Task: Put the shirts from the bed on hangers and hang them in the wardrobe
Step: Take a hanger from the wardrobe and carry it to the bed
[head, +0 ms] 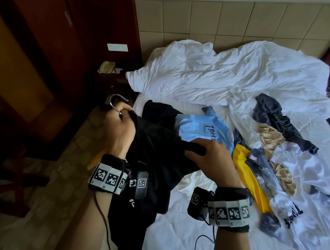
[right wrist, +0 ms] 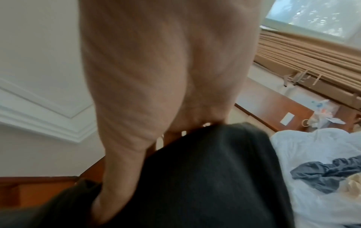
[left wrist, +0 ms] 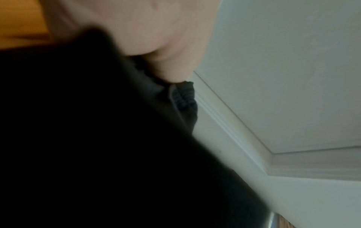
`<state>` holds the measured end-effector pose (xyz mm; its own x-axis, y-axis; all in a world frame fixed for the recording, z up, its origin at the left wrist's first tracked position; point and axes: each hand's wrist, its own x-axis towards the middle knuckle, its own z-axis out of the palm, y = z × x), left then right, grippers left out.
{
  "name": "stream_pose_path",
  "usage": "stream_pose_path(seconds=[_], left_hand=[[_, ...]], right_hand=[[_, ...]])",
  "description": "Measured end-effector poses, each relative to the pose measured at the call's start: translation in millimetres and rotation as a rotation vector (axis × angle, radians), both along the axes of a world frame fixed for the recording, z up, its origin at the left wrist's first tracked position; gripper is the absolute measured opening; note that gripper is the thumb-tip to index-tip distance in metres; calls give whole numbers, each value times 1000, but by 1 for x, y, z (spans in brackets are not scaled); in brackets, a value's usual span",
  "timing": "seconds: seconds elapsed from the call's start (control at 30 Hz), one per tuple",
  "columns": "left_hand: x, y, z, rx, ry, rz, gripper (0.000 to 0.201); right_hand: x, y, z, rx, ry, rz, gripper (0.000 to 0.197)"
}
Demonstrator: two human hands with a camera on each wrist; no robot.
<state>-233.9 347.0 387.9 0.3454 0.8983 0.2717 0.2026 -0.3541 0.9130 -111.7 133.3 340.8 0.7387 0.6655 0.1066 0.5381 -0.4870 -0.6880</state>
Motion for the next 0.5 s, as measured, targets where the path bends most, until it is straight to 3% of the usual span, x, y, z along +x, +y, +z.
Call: stream_pose_path(seconds=[0.07,0.17,0.23,0.4,0.5], left_hand=[[5,-14,3,72,52,-53,31],[16,-35,-3,137,35,-178,34],[20,-41,-6,144,58,-233,33],[18,-46,0,211,67,-477,14],[16,-53,3,193,107,-568,25]], right_hand=[[-10,12,2,3,-26,38,33],[-26,32,9,32,-47,130,16],[-30,37,15,73,-37,149,15],[-31,36,20,227,77,160,27],[-32,37,24,282,151,172,26]])
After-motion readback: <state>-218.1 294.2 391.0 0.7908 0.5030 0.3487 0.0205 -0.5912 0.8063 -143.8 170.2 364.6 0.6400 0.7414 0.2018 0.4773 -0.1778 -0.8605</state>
